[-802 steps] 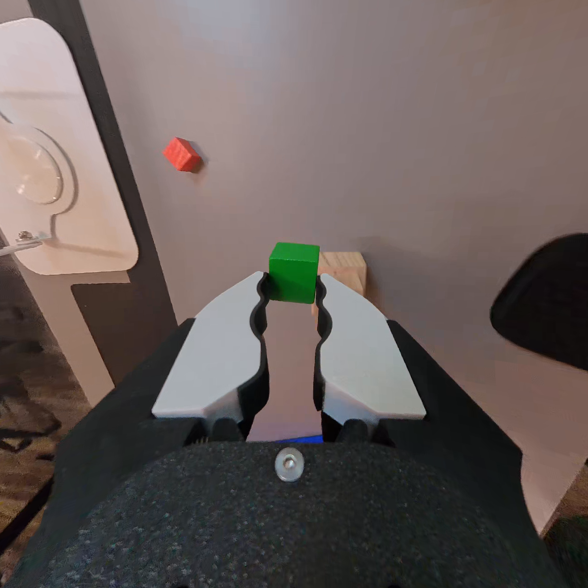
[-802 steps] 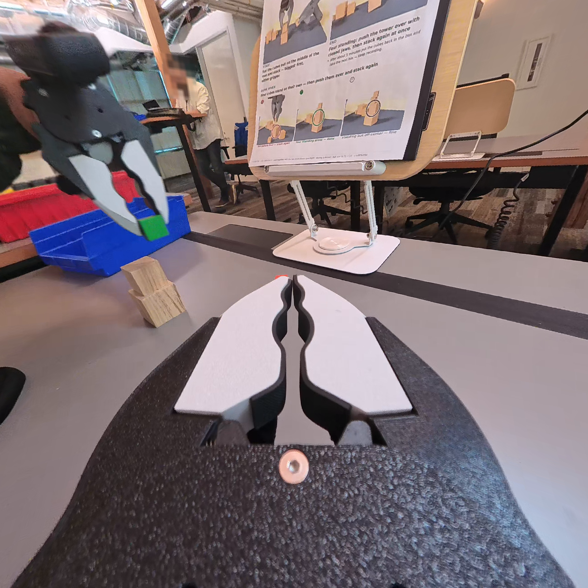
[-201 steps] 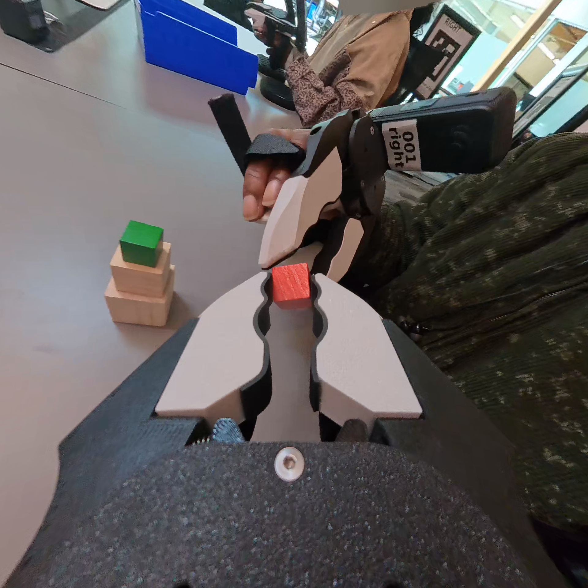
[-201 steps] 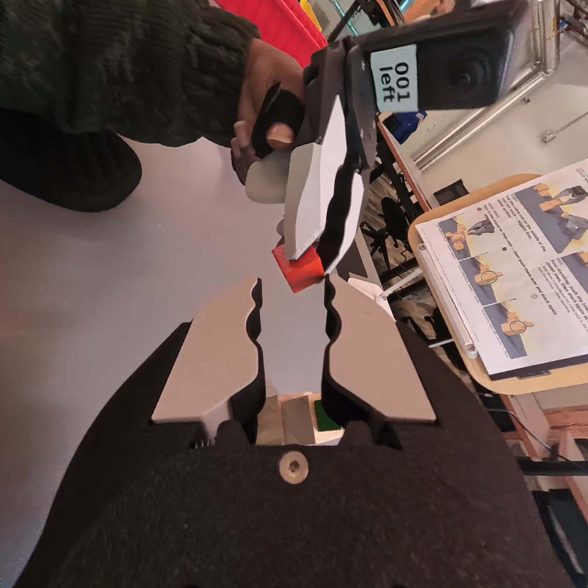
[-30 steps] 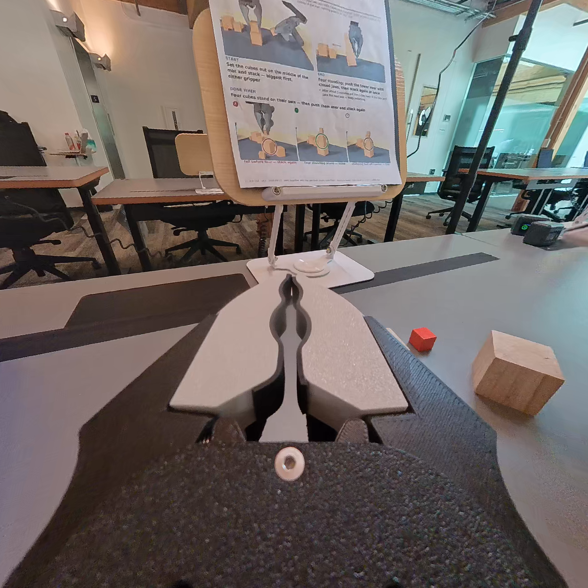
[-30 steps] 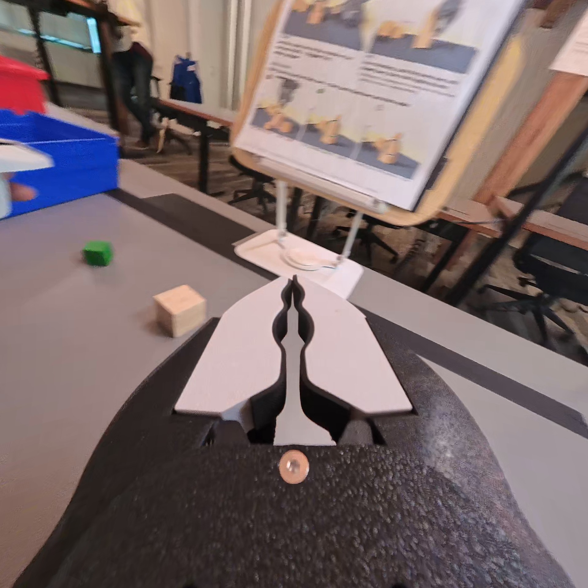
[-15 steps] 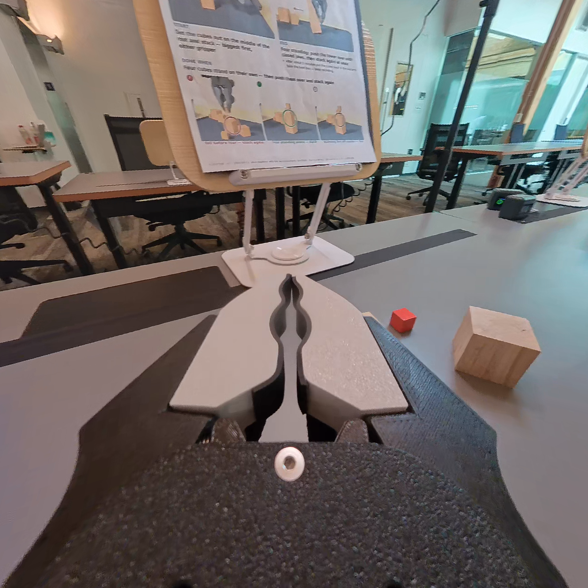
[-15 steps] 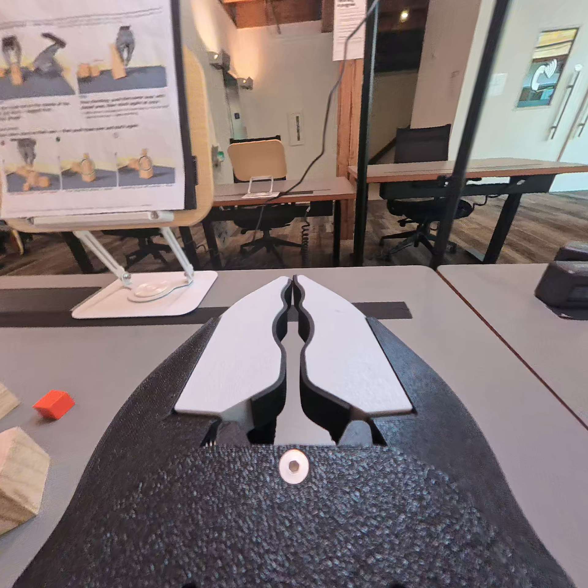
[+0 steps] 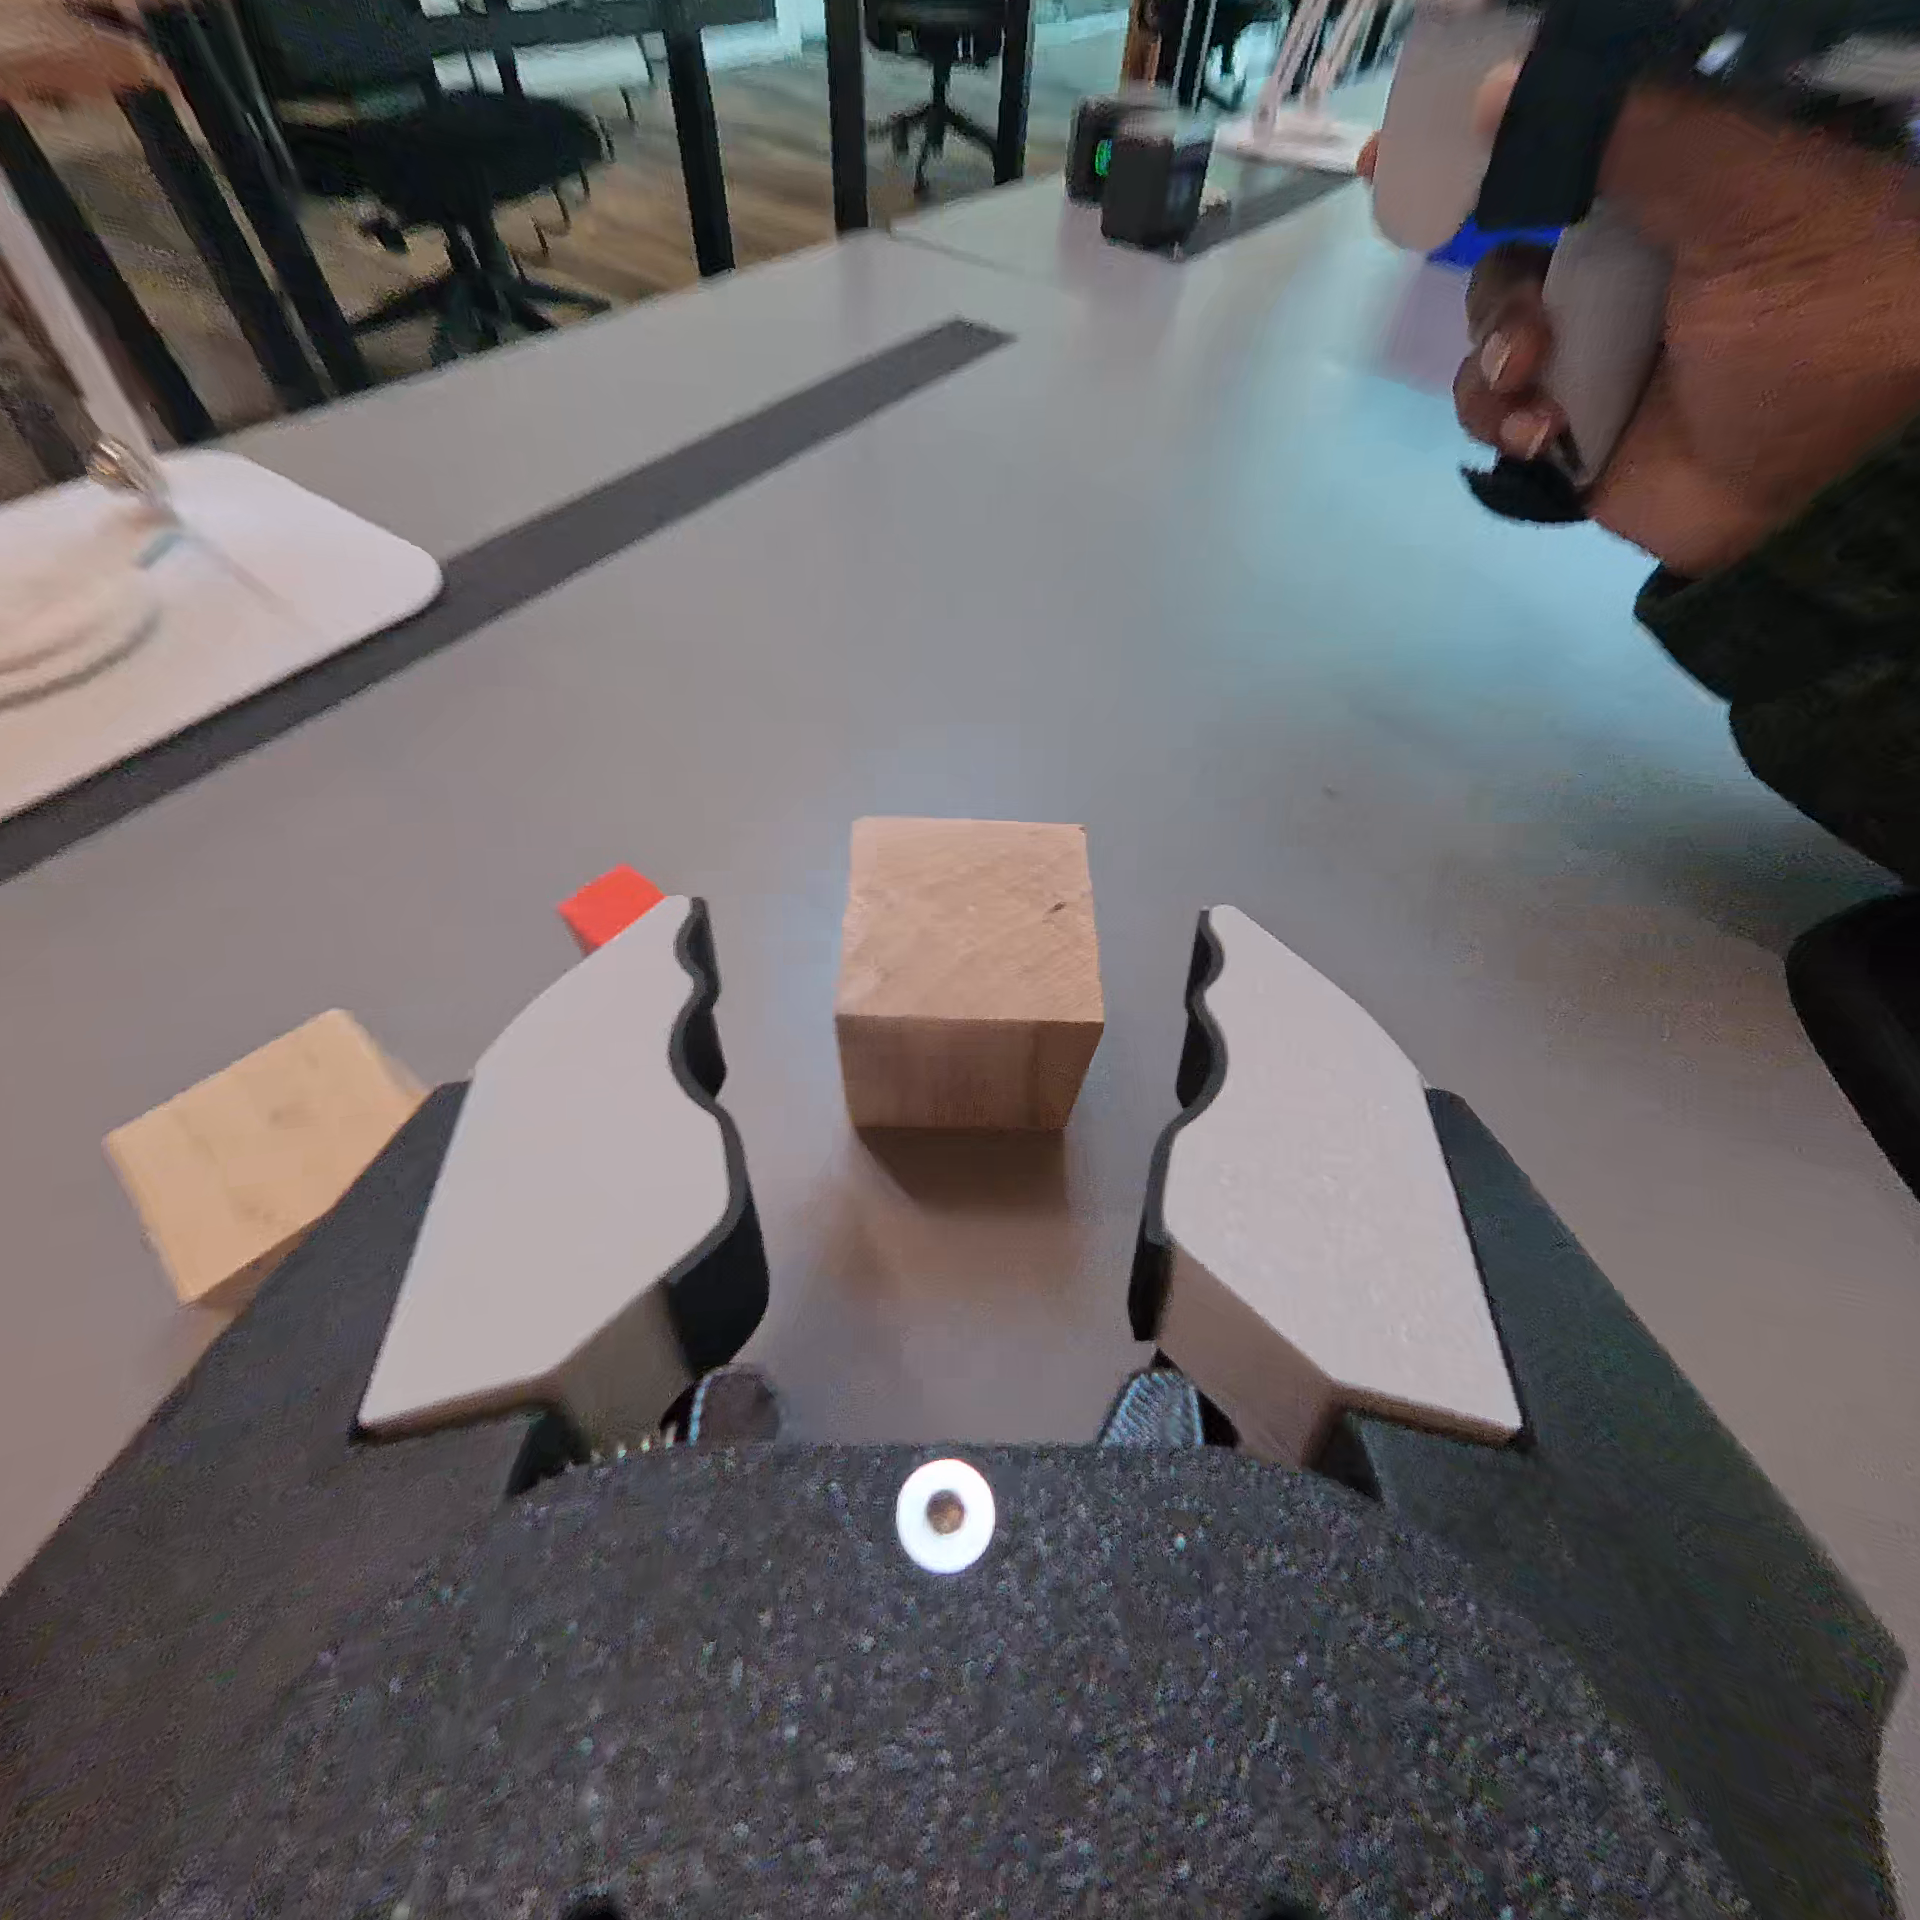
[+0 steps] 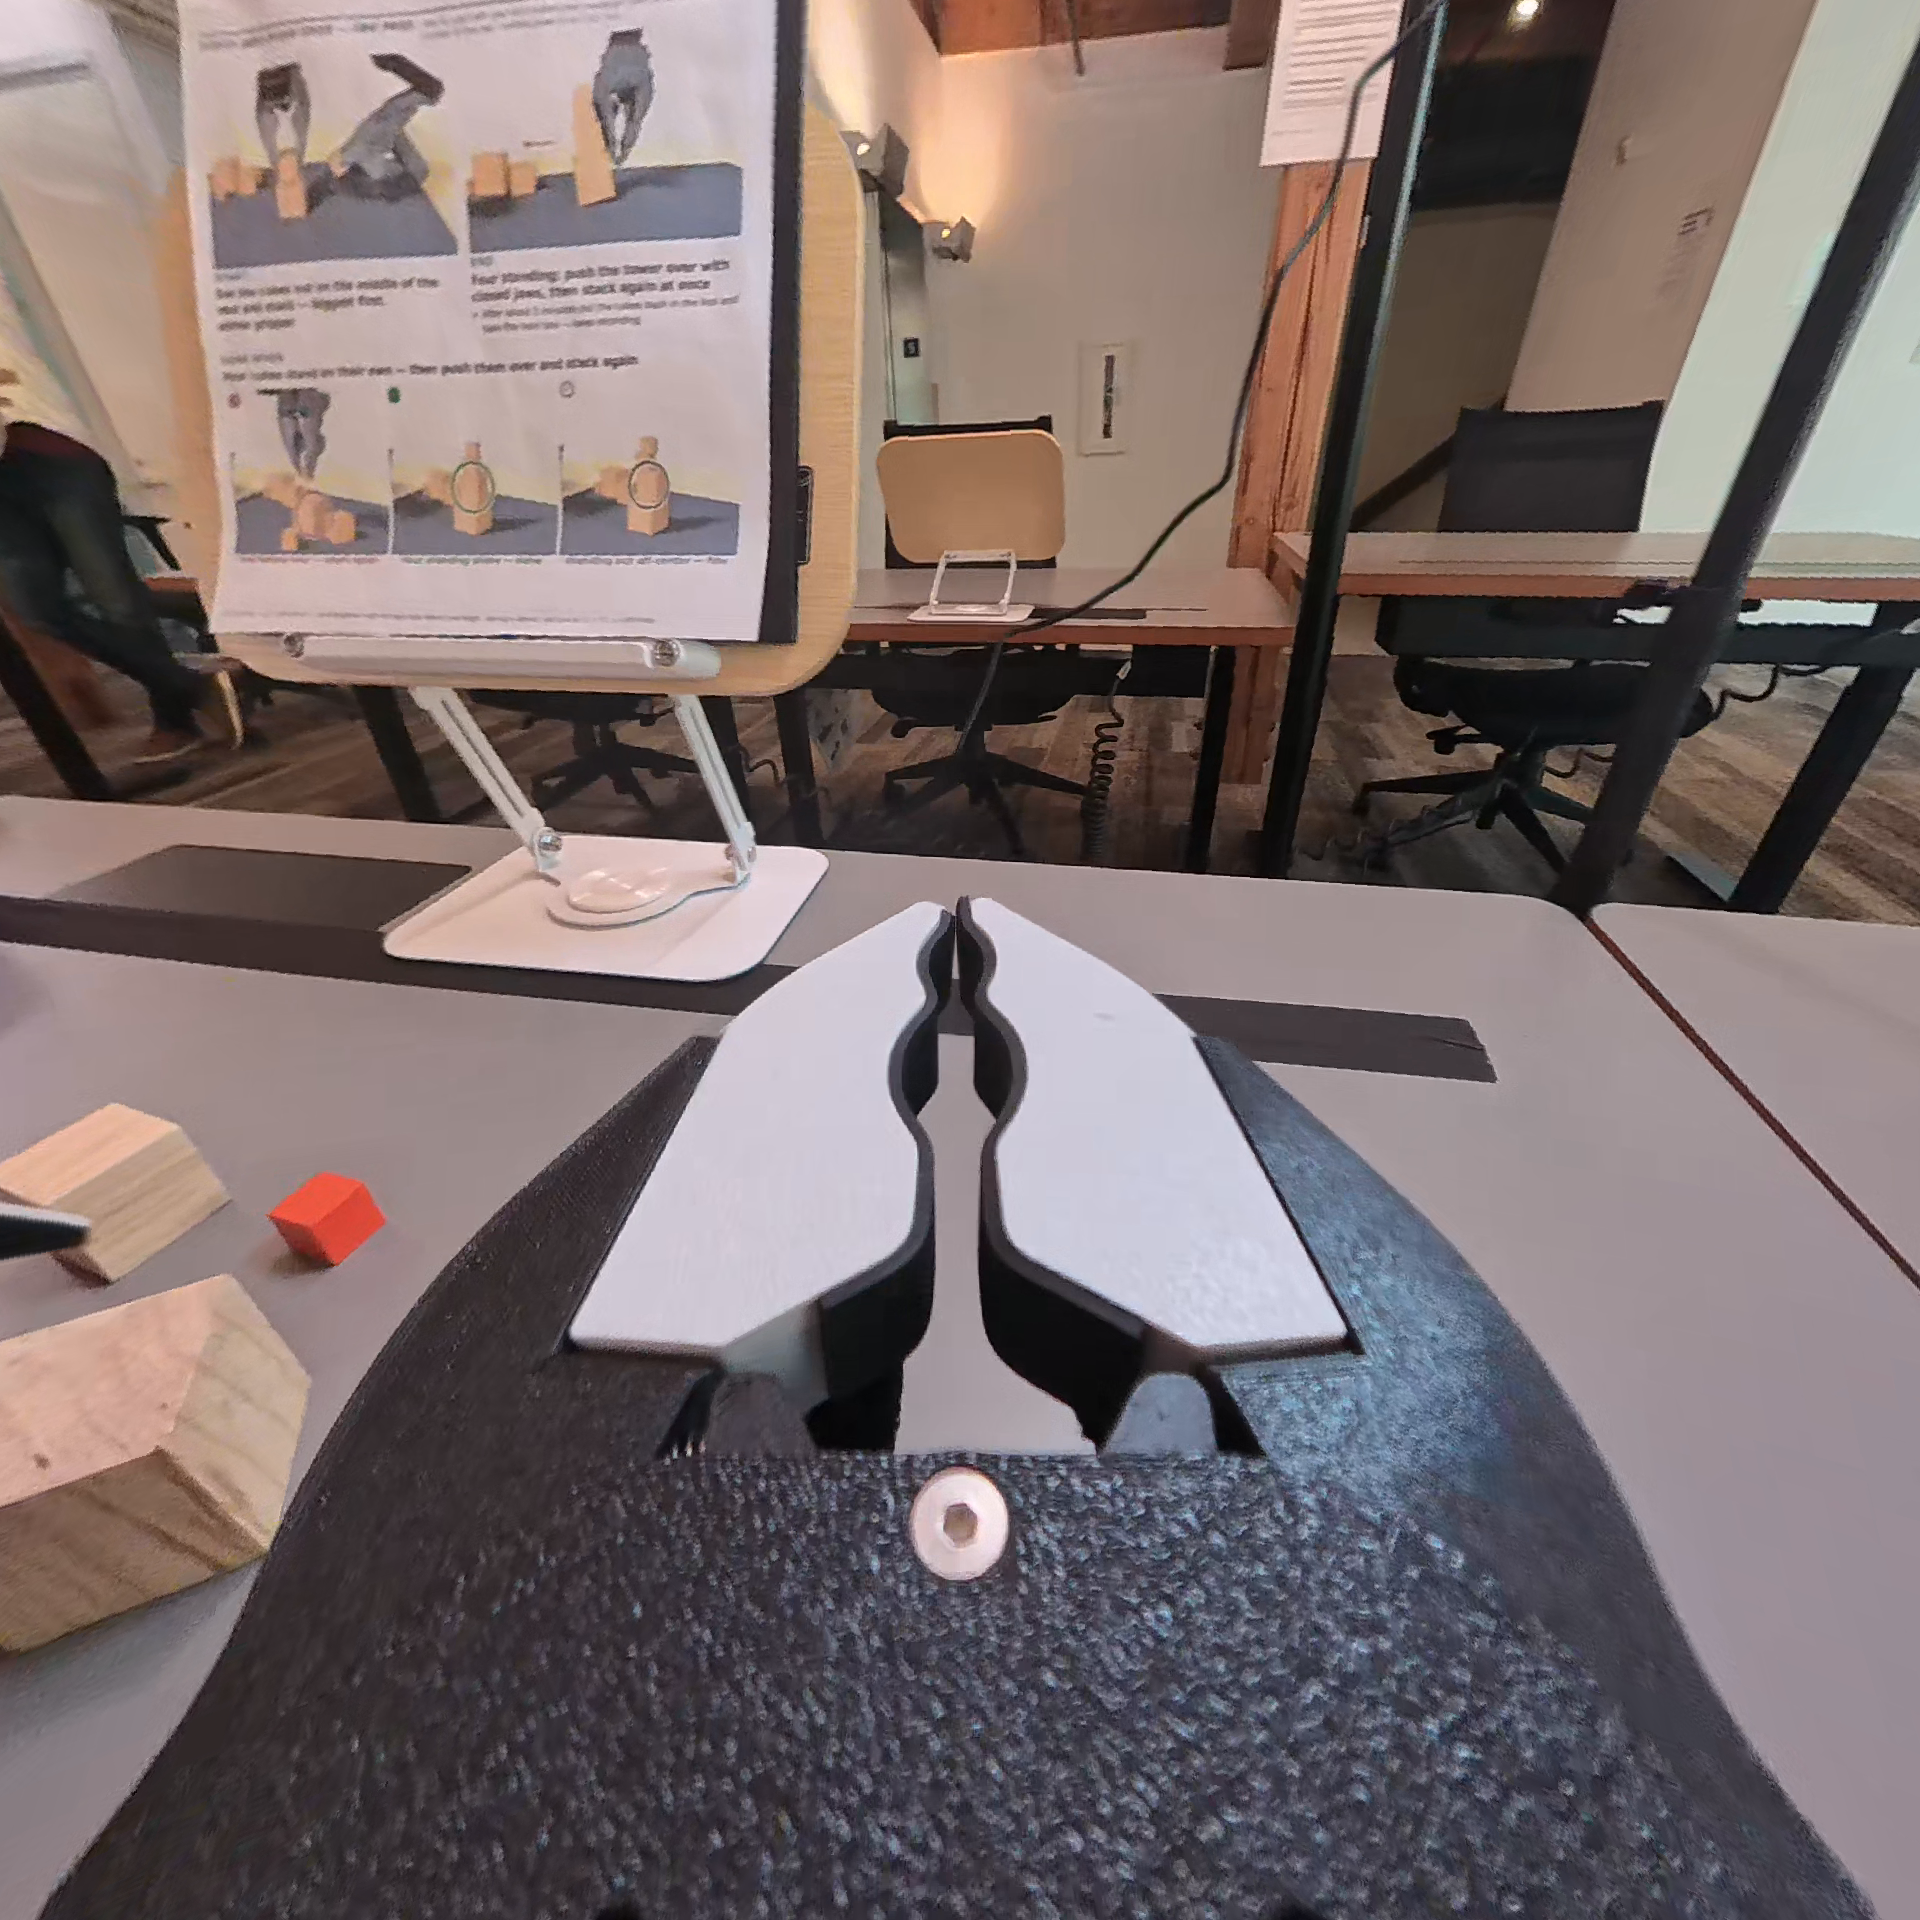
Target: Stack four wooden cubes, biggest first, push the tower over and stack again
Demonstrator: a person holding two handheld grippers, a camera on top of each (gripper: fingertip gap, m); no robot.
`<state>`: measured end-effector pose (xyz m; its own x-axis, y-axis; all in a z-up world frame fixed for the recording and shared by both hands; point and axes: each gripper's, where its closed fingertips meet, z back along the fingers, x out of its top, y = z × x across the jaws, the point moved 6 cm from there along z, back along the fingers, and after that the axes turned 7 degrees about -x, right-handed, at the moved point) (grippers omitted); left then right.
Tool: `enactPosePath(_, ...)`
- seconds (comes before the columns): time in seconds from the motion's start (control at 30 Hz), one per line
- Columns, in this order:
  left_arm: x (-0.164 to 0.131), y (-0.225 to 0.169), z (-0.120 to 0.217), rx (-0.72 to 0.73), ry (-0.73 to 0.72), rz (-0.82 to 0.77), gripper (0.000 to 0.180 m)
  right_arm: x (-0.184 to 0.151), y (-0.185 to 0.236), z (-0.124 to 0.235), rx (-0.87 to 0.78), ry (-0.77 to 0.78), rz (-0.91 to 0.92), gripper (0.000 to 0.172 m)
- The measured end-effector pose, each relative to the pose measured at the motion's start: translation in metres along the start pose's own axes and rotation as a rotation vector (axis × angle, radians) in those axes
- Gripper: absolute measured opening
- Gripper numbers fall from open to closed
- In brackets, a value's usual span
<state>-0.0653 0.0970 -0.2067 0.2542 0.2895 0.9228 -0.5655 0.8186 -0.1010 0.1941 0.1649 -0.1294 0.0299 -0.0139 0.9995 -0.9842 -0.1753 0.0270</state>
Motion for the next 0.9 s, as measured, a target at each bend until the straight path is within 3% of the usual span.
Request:
enactPosePath(0.1,-0.011,-0.001,-0.02,0.002,0.14,0.0,0.089,0.0,0.005,0.0,0.02,0.004,0.011,0.0)
enactPosePath(0.17,-0.02,0.001,-0.026,0.029,0.233,-0.054,0.065,-0.001,0.007,0.0,0.032,0.008,0.013,0.0)
enactPosePath(0.23,-0.02,0.0,-0.023,-0.003,0.235,-0.131,0.059,-0.001,0.008,0.0,0.045,0.011,0.014,0.0)
enactPosePath(0.43,-0.012,0.018,0.023,-0.257,0.118,-0.256,0.059,0.003,0.005,0.003,0.057,0.001,-0.006,0.0)
enactPosePath(0.53,-0.012,0.033,0.058,-0.382,0.052,-0.228,0.059,0.004,0.005,0.003,0.065,-0.001,-0.013,0.0)
enactPosePath(0.67,-0.033,0.056,0.084,-0.42,0.118,-0.234,0.059,0.0,0.009,0.002,0.101,0.012,-0.02,0.0)
enactPosePath(0.9,-0.055,0.069,0.084,-0.453,0.225,-0.21,0.059,-0.003,0.021,0.001,0.154,0.023,0.034,0.0)
